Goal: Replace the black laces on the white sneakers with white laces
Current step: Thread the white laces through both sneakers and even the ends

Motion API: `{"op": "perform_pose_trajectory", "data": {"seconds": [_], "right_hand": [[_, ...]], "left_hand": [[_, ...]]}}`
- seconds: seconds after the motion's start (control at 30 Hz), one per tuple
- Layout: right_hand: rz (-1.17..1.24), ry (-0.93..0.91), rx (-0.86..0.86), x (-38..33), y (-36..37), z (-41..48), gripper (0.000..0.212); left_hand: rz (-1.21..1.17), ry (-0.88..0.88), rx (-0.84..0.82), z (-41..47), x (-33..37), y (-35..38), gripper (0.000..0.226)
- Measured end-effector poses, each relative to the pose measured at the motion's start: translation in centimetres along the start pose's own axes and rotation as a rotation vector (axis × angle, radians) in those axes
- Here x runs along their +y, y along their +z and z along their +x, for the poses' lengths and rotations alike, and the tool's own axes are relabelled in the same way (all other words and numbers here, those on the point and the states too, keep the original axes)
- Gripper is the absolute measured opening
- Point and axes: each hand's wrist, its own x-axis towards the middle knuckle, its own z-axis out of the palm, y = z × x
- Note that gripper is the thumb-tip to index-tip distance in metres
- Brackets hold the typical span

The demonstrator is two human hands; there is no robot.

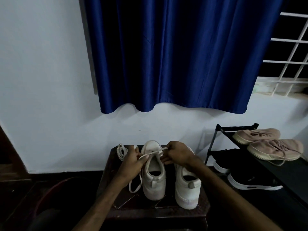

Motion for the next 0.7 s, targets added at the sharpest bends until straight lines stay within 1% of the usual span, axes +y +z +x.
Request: {"op": "perform_pose_trajectory", "data": {"seconds": [0.03,0.13,0.2,0.27,0.33,0.4,0.47,0.53,0.6,0.63,0.7], "right_hand": [[-0.016,-0.009,0.012,0.0,0.1,0.0,0.011],[-0.083,-0.041,0.027,-0.1,0.7,-0.2,0.011],[-0.060,-0.023,0.017,-0.2,0.7,-0.6,0.013],[0.013,0.007,-0.033,-0.1,0.6,-0.8,0.020],[0.063,0.019,-0.070,-0.1,0.4,-1.0,0.026],[0.062,0.011,-0.054,-0.2,0.6,-1.0,0.018],[-0.016,-0.015,-0.005,-0.5,0.9,-0.7,0.010],[-0.145,-0.052,0.055,-0.9,0.9,-0.6,0.011],[-0.294,-0.160,0.082,-1.7,0.6,-0.5,0.014],[-0.327,-0.222,0.059,-2.5,0.5,-0.6,0.016],[-0.252,-0.319,-0.051,-4.3,1.0,-1.3,0.027]], "left_hand": [[-0.020,0.020,0.028,-0.1,0.0,-0.2,0.030],[-0.098,0.031,0.132,-0.2,0.9,-0.4,0.027],[-0.234,-0.003,0.096,-0.2,1.1,-0.4,0.029],[-0.441,-0.073,0.036,0.0,0.5,-0.5,0.031],[-0.628,-0.158,0.015,-0.2,-0.1,-0.6,0.029],[-0.714,-0.233,0.011,-0.4,-0.3,-0.8,0.031],[-0.681,-0.251,-0.027,-0.2,-0.1,-1.4,0.027],[-0.579,-0.223,-0.065,0.2,0.9,-2.4,0.026],[-0.433,-0.169,-0.085,0.9,2.9,-3.3,0.026],[-0.370,-0.116,-0.087,1.2,4.2,-3.7,0.023],[-0.294,0.008,-0.079,1.7,7.3,-4.4,0.017]]}}
